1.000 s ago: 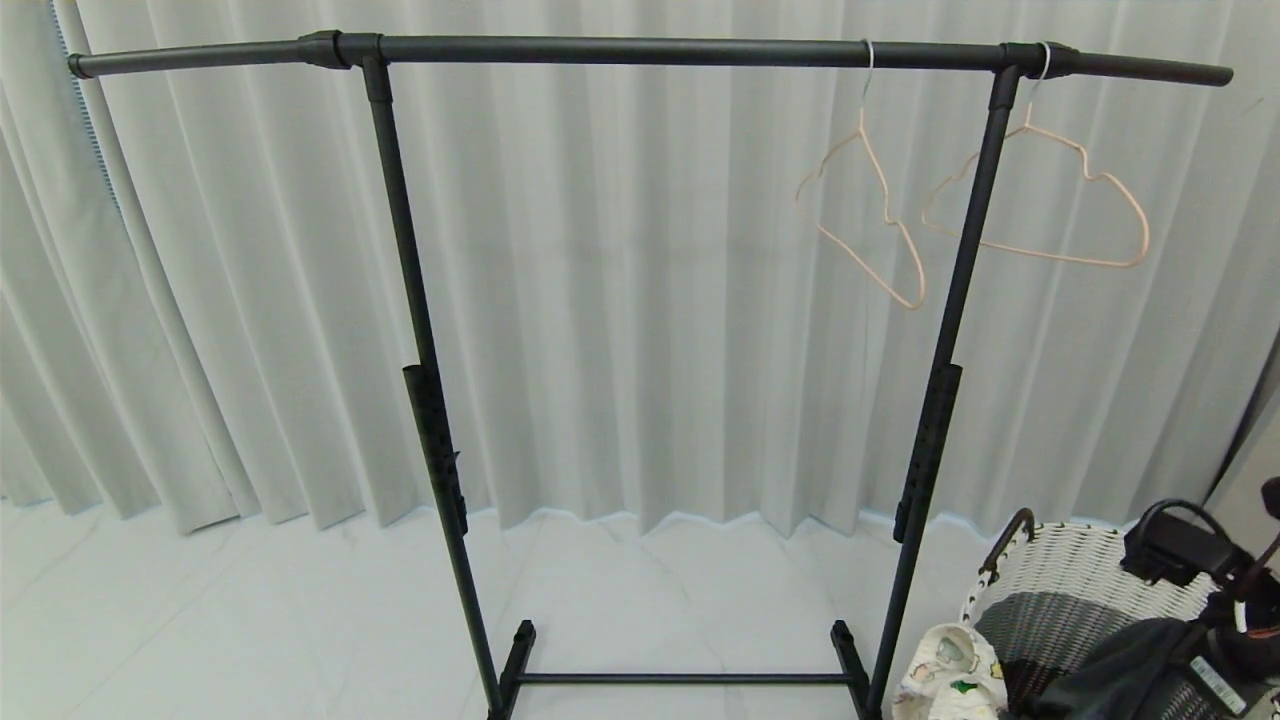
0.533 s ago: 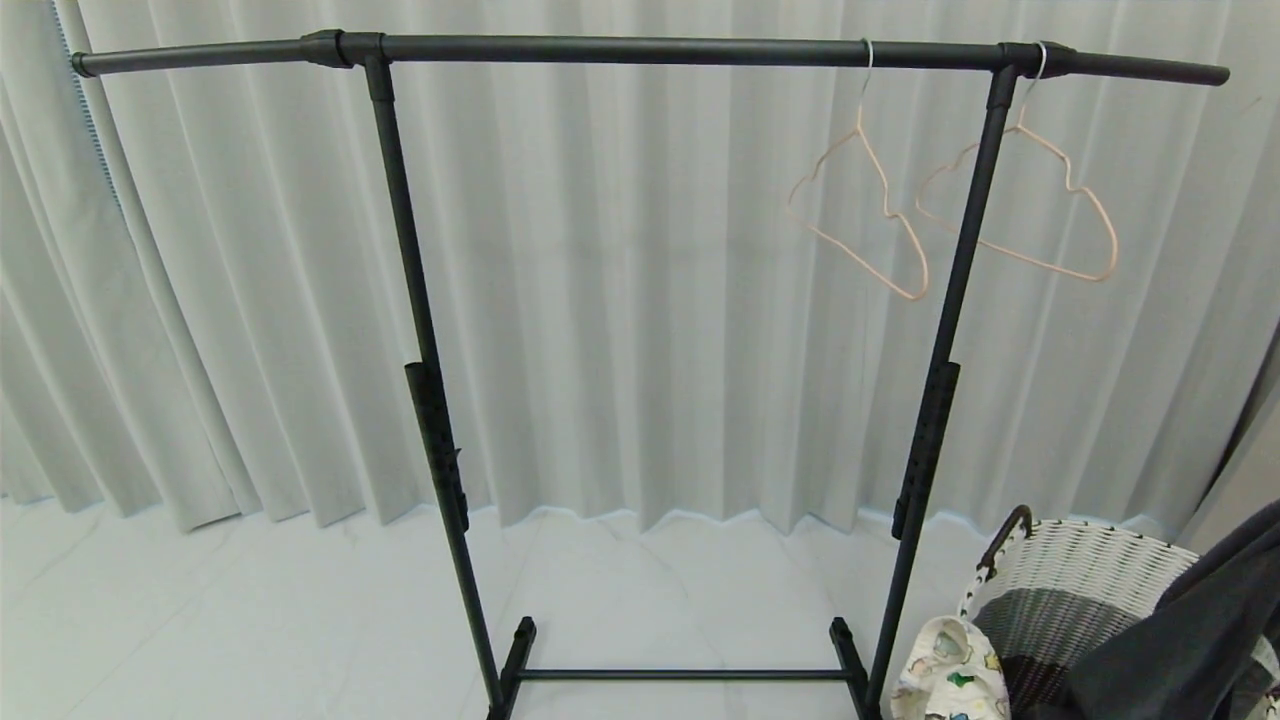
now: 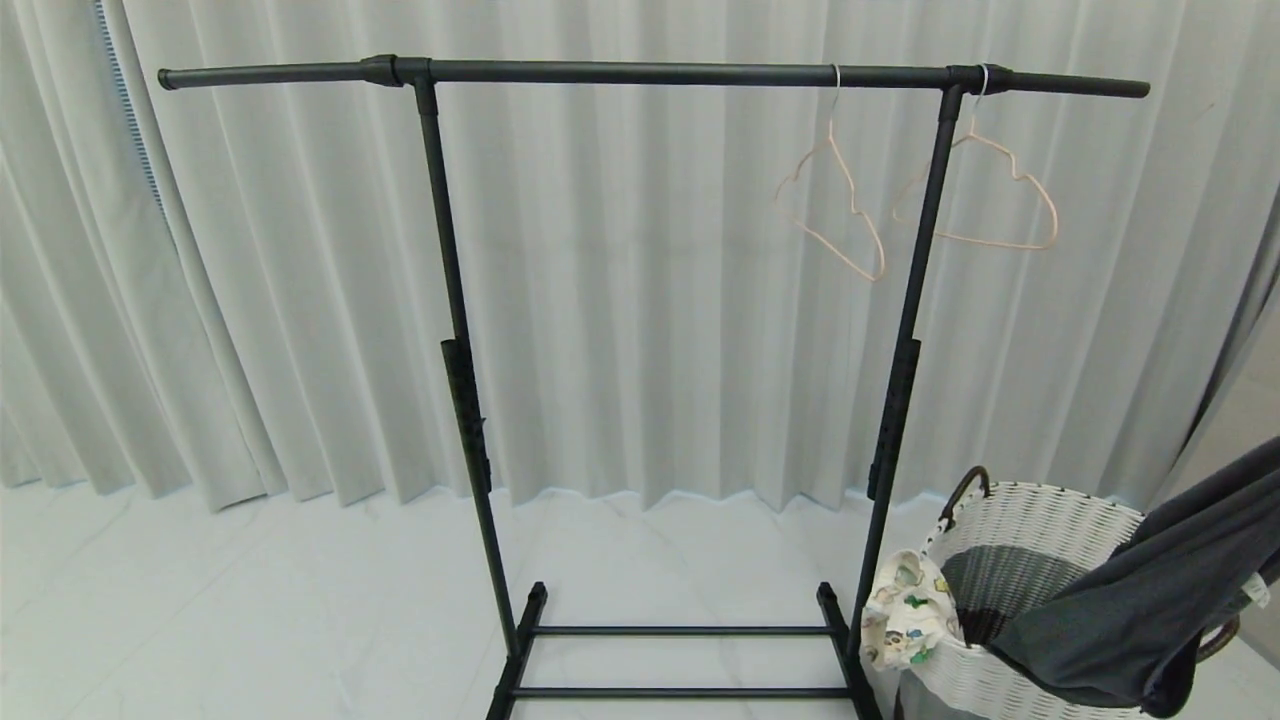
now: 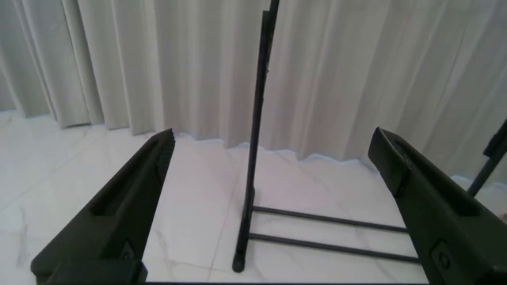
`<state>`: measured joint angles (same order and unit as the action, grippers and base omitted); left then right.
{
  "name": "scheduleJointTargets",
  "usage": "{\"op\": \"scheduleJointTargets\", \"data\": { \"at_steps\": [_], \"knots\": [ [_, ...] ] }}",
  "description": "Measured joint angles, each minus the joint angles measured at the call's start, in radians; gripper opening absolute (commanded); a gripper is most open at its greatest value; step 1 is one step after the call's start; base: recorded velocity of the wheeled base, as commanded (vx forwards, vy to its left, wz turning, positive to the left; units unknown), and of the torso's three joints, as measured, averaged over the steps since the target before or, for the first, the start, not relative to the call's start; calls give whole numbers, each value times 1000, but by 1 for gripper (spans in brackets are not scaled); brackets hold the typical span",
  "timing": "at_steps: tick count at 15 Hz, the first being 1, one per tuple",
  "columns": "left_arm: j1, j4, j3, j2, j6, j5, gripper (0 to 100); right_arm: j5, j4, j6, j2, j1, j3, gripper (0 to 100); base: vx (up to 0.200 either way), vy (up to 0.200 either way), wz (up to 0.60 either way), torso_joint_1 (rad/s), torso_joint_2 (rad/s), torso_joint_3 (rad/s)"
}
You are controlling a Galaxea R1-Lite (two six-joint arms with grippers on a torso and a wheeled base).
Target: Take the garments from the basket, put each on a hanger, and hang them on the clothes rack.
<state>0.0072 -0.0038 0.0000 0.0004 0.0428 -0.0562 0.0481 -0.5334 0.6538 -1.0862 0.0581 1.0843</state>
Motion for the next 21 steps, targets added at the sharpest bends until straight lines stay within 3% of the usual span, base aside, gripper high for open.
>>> {"op": "scheduleJointTargets", "data": {
  "at_steps": [4,6,11,14,17,21],
  "knots": [
    [0,0,0,0,-4,0,100,0,-64,-71,0,148,23,0,-200,0,0,0,2,0],
    [0,0,0,0,-46,3,100,0,-96,-144,-3,260,32,0,-100,0,0,-1,1,1],
    [0,1,0,0,-58,4,100,-3,-132,-459,-55,636,48,0,0,0,0,0,0,0],
    [0,-1,0,0,-64,45,100,-6,-37,-640,-131,807,73,0,0,0,0,0,0,0],
    [-6,-18,-60,9,-64,112,100,-8,61,-701,-201,872,79,0,0,0,0,0,0,0],
    [-26,-19,-314,200,-72,261,100,-9,185,-763,-255,883,77,0,0,0,0,0,0,0]
  ]
}}
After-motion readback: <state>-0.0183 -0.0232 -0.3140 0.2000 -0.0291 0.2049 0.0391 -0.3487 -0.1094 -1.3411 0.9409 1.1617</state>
